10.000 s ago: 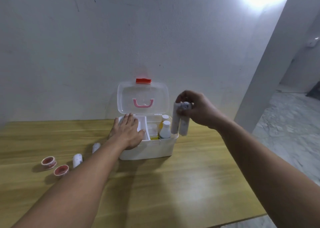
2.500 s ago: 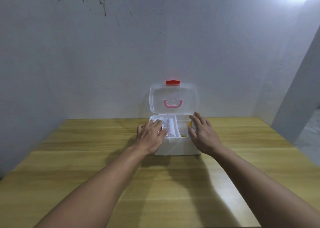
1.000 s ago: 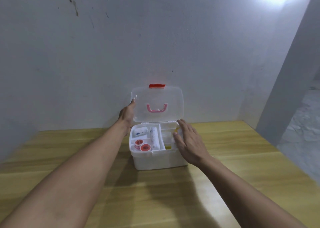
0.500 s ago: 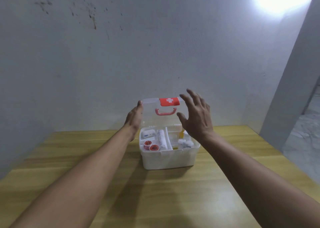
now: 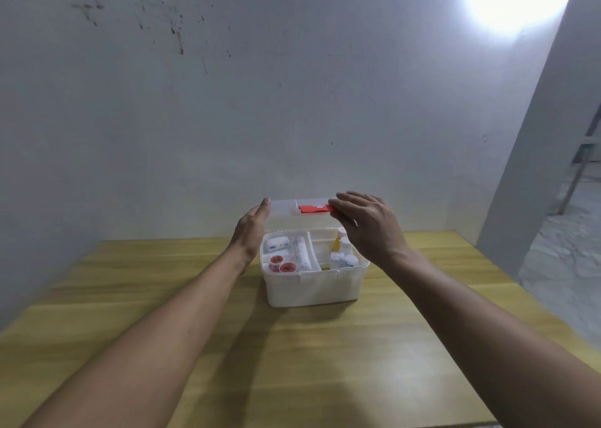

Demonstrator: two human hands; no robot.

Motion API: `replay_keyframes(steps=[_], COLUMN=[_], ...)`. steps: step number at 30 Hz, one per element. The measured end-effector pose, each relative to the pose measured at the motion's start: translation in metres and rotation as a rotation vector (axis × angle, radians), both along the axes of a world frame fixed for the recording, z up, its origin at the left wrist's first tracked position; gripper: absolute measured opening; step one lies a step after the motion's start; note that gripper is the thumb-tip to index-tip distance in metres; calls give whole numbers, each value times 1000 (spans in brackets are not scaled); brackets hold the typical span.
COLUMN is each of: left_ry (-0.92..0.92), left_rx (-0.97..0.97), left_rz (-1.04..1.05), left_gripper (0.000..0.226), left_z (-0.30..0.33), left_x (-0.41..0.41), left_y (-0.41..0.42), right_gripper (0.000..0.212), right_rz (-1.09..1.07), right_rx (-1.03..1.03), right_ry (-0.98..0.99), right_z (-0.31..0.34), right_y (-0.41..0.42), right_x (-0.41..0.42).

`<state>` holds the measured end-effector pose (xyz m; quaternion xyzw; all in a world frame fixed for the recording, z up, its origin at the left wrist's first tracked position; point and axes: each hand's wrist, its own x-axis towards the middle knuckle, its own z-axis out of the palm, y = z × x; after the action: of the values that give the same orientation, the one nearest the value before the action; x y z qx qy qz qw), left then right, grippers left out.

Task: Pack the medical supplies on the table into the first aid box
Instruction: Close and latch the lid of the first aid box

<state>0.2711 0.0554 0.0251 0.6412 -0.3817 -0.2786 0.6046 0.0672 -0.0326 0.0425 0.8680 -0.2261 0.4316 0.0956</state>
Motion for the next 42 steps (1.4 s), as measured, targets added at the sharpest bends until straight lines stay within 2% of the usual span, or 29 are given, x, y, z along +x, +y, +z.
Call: replay_keyframes(steps=[3, 7, 11, 16, 18, 23, 27, 29, 32, 34, 37, 42], left_ry=[-57, -175, -431, -723, -814, -892, -1088, -1063, -1038, -1117, -1179, -1180], left_rx=[6, 78, 153, 385, 437, 490, 401, 374, 457, 468, 433, 381], left_rz=[5, 45, 157, 28, -12, -48, -54, -136, -225, -222, -172, -122], left_gripper=[59, 76, 60, 62, 64, 60, 50, 60, 104, 119, 122, 121], left_z=[-9, -15, -19, -27, -32, -30, -15, -15, -18, -21, -27, -34], left_x=[-2, -7, -15, -18, -20, -21, -28, -27, -23, -23, -24, -24], left_y=[4, 9, 5, 1, 2, 3, 7, 10, 15, 17, 16, 15], right_gripper=[20, 19, 17, 20, 29, 62, 86, 89, 90, 93, 95, 99], right_rz=[13, 35, 43, 40, 47, -11, -103, -109, -121, -144, -169, -189], right_rx=[14, 38, 75, 165, 215, 363, 499, 522, 494, 483, 482, 452], right_ry=[26, 60, 106, 186, 199, 193, 413, 433, 428, 431, 450, 470], right_z=[-13, -34, -57, -74, -72, -59, -53, -53, -54, -52, -48, -47], right_y=[7, 15, 19, 23, 27, 21, 5, 3, 5, 6, 8, 10], right_x=[-8, -17, -24, -31, -32, -25, -21, -21, -19, -16, -13, -13])
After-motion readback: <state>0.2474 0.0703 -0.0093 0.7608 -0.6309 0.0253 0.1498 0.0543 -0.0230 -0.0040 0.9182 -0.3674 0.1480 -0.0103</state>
